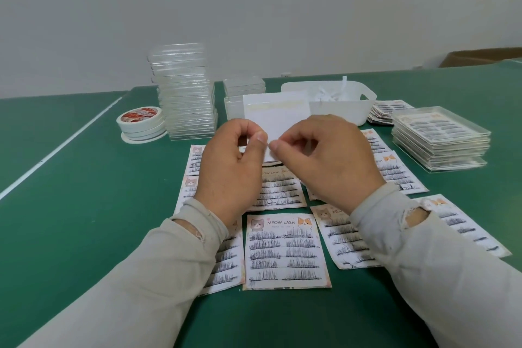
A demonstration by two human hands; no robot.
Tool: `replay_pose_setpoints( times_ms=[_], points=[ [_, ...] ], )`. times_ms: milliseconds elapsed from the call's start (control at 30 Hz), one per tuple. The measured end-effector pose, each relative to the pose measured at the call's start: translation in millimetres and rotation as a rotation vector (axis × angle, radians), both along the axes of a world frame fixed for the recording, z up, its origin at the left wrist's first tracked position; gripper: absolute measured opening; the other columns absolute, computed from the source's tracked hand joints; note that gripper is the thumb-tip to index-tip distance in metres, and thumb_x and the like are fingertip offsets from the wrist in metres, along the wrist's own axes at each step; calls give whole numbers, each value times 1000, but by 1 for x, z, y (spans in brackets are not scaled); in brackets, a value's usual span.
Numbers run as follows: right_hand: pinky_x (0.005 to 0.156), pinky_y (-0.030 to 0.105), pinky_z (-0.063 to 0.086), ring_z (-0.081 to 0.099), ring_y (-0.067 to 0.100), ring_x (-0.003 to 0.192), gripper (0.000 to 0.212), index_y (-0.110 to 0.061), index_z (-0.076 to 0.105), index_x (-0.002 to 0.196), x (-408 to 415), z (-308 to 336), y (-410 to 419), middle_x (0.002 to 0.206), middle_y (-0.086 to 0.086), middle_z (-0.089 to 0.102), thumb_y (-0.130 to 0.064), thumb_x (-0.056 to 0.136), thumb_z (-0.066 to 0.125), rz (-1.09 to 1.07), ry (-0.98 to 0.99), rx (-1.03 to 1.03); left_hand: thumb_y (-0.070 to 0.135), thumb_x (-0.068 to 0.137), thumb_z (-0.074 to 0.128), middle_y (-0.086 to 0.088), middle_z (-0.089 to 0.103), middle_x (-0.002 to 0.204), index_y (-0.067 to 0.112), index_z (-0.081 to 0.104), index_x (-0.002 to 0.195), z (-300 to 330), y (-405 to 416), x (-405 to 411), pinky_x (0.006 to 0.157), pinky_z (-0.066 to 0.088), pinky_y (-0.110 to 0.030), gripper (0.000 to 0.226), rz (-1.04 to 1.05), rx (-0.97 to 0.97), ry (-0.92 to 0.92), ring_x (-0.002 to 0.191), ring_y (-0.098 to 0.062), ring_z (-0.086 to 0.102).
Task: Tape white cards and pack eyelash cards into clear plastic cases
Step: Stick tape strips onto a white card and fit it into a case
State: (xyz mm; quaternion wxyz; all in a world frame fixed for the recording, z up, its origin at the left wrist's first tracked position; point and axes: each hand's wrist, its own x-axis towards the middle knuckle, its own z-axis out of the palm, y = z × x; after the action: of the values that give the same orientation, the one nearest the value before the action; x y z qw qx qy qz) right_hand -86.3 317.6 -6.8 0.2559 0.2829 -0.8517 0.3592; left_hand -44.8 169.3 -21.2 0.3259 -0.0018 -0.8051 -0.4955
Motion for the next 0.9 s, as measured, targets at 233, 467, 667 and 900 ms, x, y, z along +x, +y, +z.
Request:
replay_pose_setpoints(
  times_ms=[233,467,667,900],
  points=[
    [71,30,42,52,8,80,15,-35,73,75,1,1,-1,67,-20,59,-45,87,72,3,-33,36,15,99,61,-3,68,93,25,61,86,-1,3,1,80,55,-41,16,-30,-9,19,89,-20,65],
    [64,23,54,62,6,63,13,-16,74,70,-8,5,5,67,-5,72,-15,82,76,117,-418,-418,7,100,56,16,68,89,35,68,96,-4,0,-2,77,51,-16,31,-19,133,31,75,2,60],
    [49,16,43,56,2,57,13,-19,76,73,-22,5,16,66,-10,66,-17,86,76,80,-706,-834,5,98,58,16,74,96,29,73,93,-6,-10,-9,88,61,-36,30,96,318,-9,88,-4,70],
    [46,19,47,65,10,63,13,-14,70,79,-25,7,20,72,2,73,-12,92,71,94,-792,-1085,4,98,57,15,74,96,26,74,95,-7,-16,-12,87,61,-43,28,138,390,-44,92,-13,71]
  ],
)
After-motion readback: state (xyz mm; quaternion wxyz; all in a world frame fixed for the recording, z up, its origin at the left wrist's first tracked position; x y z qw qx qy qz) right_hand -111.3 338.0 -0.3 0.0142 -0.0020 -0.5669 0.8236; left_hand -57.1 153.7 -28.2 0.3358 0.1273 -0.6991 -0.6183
